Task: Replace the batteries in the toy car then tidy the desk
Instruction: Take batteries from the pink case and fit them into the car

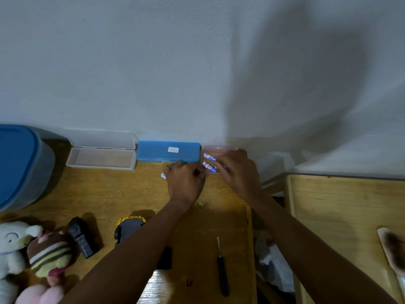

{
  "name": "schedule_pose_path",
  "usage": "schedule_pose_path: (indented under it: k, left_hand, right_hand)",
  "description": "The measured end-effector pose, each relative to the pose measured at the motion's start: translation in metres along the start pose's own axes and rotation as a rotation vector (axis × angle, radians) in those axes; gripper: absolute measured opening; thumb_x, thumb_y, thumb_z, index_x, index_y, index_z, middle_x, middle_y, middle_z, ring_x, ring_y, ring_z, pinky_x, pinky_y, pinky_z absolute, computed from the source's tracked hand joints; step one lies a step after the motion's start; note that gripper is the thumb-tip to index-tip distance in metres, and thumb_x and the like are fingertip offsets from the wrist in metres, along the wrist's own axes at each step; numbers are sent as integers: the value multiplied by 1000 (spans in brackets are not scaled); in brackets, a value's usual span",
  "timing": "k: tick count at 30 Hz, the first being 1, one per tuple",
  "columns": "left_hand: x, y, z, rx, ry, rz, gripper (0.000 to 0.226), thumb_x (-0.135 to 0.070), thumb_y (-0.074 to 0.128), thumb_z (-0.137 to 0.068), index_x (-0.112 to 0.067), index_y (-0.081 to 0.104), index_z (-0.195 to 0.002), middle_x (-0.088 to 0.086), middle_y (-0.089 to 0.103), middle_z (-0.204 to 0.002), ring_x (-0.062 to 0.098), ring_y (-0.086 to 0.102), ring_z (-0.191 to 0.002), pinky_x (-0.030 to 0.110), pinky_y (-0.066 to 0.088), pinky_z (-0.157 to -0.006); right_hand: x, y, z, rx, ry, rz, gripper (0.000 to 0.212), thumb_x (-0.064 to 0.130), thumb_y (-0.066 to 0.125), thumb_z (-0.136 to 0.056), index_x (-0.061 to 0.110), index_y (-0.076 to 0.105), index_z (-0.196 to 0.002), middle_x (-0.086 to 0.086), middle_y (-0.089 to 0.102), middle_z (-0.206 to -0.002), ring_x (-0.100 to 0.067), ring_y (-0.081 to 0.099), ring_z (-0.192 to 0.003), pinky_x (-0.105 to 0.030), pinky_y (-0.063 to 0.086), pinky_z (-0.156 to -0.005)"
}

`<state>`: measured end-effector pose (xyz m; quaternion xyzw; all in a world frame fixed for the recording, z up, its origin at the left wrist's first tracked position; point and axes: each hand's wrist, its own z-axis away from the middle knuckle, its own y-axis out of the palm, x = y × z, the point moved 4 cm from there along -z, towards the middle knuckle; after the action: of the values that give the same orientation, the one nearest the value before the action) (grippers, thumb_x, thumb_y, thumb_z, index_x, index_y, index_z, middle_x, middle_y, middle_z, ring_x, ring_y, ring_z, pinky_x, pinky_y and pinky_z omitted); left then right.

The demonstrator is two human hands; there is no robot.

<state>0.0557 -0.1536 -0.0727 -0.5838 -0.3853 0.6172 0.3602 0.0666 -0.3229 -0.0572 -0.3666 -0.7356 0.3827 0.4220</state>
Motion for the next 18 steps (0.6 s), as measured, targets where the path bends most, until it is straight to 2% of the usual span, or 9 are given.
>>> schedule_pose_path:
  k: [3,6,7,9,13,15,18]
  left_hand:
    - [-2,-2,0,-20,-18,11,19,-42,74,-83,-24,75,-90,-1,75,-86,25,63,-95,40,28,-84]
    - [-5,-5,1,-31,-58,54,25,-44,74,-83,-23,68,-96,-2,75,-89,24,64,-97,40,25,-87]
    - [-6,-6,3,-47,-57,72,27,-43,75,-83,-22,66,-97,-2,76,-89,24,65,-95,39,24,-86]
    - [-8,-10,6,-78,-41,81,27,-42,75,-83,-22,64,-98,-2,76,-91,24,66,-94,37,23,-84]
    - [-9,-12,8,-53,-13,40,24,-35,72,-88,-23,71,-109,1,76,-95,25,63,-99,38,26,-88]
    - [-11,-13,6,-55,-8,29,22,-30,70,-90,-23,74,-110,3,76,-90,27,63,-95,40,28,-86]
    - [-16,-16,4,-78,13,-12,18,-26,65,-92,-24,76,-105,6,74,-79,28,61,-87,37,21,-79]
  right_hand:
    - [3,-12,11,-139,161,40,25,34,61,-94,17,70,-109,-6,65,-102,-22,60,-97,-28,48,-68]
    - [4,-4,12,7,250,36,46,36,58,-95,20,54,-138,-9,57,-125,-24,50,-116,-33,47,-88]
    - [4,1,14,56,252,22,46,37,56,-97,21,52,-139,-9,55,-129,-25,49,-120,-36,47,-93]
    - [4,11,21,99,233,-12,38,34,55,-99,20,59,-134,-7,55,-132,-25,51,-120,-40,50,-92]
    - [4,23,27,145,256,-34,34,30,53,-101,20,66,-130,-5,56,-138,-25,51,-125,-37,52,-96]
    - [2,26,21,171,290,-37,34,31,51,-101,21,65,-131,-4,54,-142,-26,49,-128,-37,51,-99]
    - [1,26,14,188,356,-85,33,33,52,-102,23,66,-130,-3,52,-144,-26,47,-130,-36,50,-100]
